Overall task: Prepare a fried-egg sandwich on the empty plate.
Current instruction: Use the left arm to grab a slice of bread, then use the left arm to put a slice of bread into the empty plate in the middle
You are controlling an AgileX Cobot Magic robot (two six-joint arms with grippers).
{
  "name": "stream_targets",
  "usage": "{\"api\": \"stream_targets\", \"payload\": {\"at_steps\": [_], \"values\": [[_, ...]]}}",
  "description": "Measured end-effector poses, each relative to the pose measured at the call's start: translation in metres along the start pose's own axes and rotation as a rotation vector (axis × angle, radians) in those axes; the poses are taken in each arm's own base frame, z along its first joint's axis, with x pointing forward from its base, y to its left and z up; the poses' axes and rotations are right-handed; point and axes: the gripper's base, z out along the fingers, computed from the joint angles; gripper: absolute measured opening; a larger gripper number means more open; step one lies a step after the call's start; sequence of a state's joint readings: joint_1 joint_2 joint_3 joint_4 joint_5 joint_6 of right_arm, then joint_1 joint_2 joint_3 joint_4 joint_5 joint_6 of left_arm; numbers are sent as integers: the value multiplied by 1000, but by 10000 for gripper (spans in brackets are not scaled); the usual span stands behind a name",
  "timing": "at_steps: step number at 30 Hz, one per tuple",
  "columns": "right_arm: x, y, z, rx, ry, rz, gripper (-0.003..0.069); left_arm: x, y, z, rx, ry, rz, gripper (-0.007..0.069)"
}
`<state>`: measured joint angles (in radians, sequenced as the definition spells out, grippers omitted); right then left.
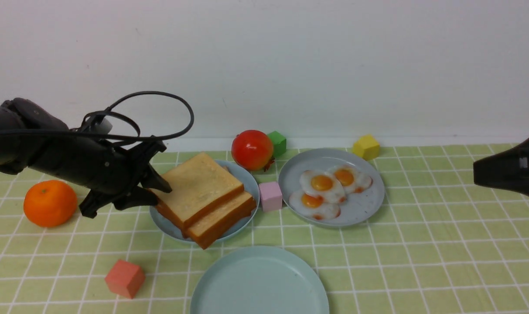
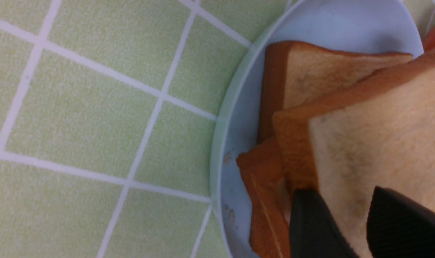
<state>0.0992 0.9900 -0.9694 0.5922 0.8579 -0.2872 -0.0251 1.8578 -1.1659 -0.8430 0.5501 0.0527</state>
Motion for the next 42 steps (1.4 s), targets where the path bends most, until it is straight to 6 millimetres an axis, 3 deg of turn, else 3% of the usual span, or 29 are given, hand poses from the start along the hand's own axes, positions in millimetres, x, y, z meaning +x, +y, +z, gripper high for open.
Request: {"api": "stream_targets", "payload": {"at_steps": [8,15,20,28,30,33,34,35,36,38,42], "values": [[0,0,0,0,0,0,241,-1,1,2,-2,-8,7,185],[0,0,0,0,0,0,241,2,1,2,-6,26,40,2],[0,0,0,0,-1,0,241,2,1,-2,-3,35,52,-8],[0,0,0,0,-1,0,241,13,-31,-59,81,12,167,-8],[1,0,0,-2,8,0,241,28,-49,-82,127,1,274,-8],[2,1,0,-7,25,0,241,49,-62,-91,159,12,349,-8],[3,1,0,-11,36,0,241,69,-70,-92,179,43,399,-8],[4,1,0,-13,43,0,241,86,-73,-89,185,78,430,-8],[4,1,0,-14,43,1,241,89,-74,-89,188,84,436,-8],[4,2,0,-17,49,2,241,122,-74,-78,184,158,489,-8],[5,2,0,-19,54,2,241,165,-58,-55,134,240,540,-8]]}}
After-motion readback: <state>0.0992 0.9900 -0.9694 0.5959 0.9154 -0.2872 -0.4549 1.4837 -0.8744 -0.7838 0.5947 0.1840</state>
